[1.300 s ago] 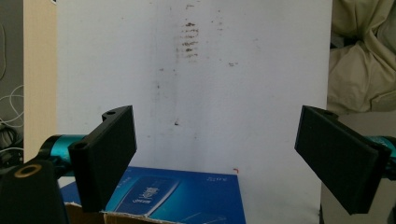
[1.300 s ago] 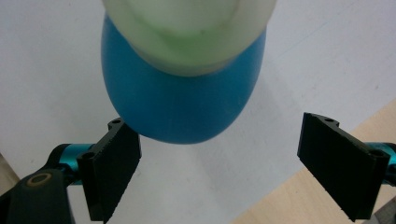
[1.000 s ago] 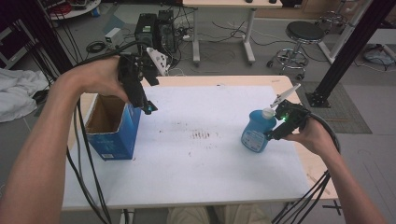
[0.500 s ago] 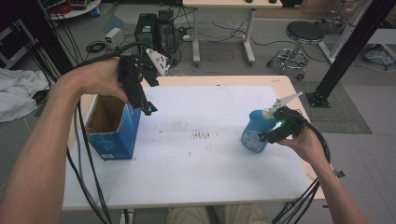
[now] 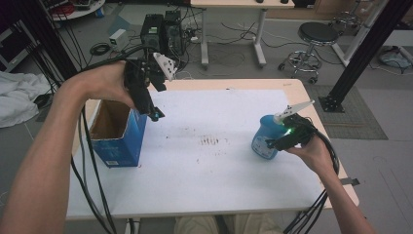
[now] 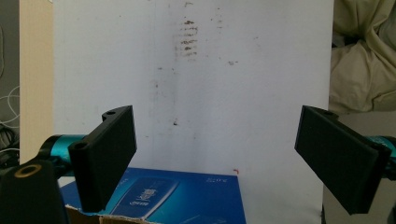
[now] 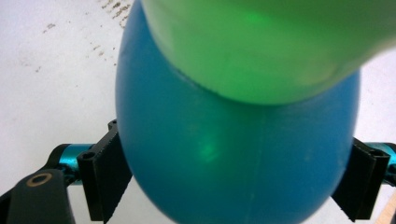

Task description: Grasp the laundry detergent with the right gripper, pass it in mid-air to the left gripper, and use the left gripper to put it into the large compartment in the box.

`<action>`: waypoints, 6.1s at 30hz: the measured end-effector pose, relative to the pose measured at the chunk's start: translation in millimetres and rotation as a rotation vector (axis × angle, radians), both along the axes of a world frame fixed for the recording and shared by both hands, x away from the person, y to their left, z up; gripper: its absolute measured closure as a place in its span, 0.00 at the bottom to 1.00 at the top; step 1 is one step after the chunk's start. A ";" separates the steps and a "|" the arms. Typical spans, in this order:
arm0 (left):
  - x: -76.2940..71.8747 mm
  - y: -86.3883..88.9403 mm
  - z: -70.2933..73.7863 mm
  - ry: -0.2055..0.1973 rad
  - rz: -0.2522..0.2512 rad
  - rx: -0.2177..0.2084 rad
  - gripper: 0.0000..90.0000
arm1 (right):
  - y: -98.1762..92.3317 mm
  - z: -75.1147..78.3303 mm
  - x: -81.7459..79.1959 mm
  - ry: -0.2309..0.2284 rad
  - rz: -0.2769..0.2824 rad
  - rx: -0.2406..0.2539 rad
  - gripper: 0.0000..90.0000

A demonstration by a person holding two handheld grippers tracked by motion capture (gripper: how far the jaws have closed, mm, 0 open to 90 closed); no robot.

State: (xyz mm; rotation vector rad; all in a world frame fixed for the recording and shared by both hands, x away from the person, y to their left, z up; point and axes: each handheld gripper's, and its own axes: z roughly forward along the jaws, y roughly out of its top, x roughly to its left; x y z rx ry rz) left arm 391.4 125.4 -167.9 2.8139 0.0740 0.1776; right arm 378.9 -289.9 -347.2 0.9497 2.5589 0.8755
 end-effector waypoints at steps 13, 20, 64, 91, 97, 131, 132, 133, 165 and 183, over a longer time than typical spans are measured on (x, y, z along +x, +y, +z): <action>-0.2 1.6 -1.8 0.000 0.002 -0.004 0.14 | 0.3 -4.7 -2.1 -0.021 -0.010 0.025 0.14; 0.0 2.3 -3.4 0.006 0.005 -0.005 0.14 | 0.4 -9.5 -3.2 -0.028 -0.010 0.038 0.19; 0.9 3.7 -7.8 0.007 0.008 -0.013 0.14 | -1.2 -14.9 -4.3 -0.043 -0.030 0.094 0.38; -0.1 2.8 -7.4 0.003 0.015 -0.021 0.14 | -4.5 -19.9 -4.6 -0.053 -0.023 0.124 0.52; 0.1 0.4 -4.7 0.011 0.028 -0.045 0.14 | -4.5 -13.1 -3.4 -0.042 0.022 0.175 0.52; 5.1 -106.8 -19.9 0.076 0.040 -0.087 0.14 | 121.7 57.2 29.6 -0.067 0.713 0.106 0.52; 5.1 -106.8 -19.9 0.076 0.040 -0.087 0.14 | 121.7 57.2 29.6 -0.067 0.713 0.106 0.52; 5.8 -109.9 -22.4 0.075 0.047 -0.089 0.14 | 123.8 56.2 30.1 -0.061 0.718 0.109 0.52; 12.5 -132.7 -52.1 0.084 0.065 -0.129 0.24 | 128.4 47.5 34.8 -0.045 0.701 0.118 0.52; 14.1 -136.2 -56.5 0.084 0.062 -0.116 0.31 | 128.7 45.5 35.3 -0.036 0.696 0.117 0.52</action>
